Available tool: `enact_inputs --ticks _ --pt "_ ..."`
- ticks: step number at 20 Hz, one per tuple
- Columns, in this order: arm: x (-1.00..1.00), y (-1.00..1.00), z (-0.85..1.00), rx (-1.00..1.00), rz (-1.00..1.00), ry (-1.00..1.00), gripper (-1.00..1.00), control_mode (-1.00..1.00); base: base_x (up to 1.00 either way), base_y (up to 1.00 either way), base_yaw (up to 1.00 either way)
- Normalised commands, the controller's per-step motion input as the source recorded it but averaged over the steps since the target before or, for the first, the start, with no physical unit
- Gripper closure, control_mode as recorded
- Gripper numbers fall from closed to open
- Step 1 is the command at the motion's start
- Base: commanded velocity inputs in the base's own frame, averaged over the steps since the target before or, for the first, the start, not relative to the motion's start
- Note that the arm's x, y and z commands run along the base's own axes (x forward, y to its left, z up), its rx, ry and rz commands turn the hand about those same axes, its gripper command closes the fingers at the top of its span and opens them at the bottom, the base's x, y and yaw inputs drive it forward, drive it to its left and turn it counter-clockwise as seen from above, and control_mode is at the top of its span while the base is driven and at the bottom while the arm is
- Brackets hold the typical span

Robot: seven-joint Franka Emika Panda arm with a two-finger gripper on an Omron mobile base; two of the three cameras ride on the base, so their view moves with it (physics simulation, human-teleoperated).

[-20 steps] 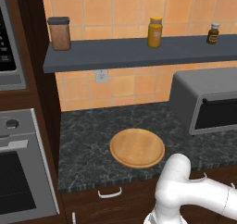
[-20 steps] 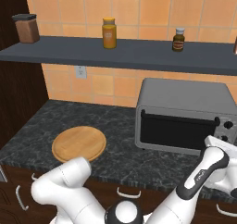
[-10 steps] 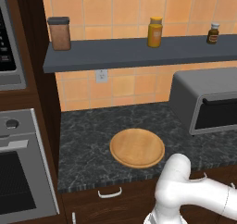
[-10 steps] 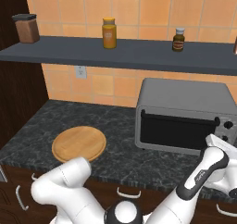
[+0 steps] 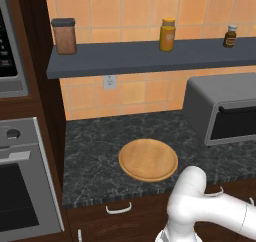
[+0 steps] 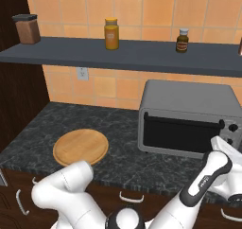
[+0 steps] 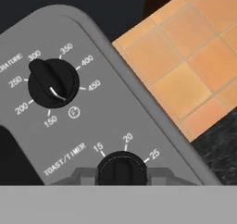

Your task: Pick up the kebab skewer and baguette bread, and place them inside the toaster oven. Close the toaster oven door and start by setting the timer.

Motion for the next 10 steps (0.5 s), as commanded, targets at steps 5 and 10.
enact_inputs --ticks 5,10 --pt "-0.06 0.0 0.0 0.14 0.0 -0.07 1.0 -1.0 0.0 0.0 0.0" --pt "-0.1 0.0 0.0 0.14 0.0 -0.08 1.0 -1.0 0.0 0.0 0.0"
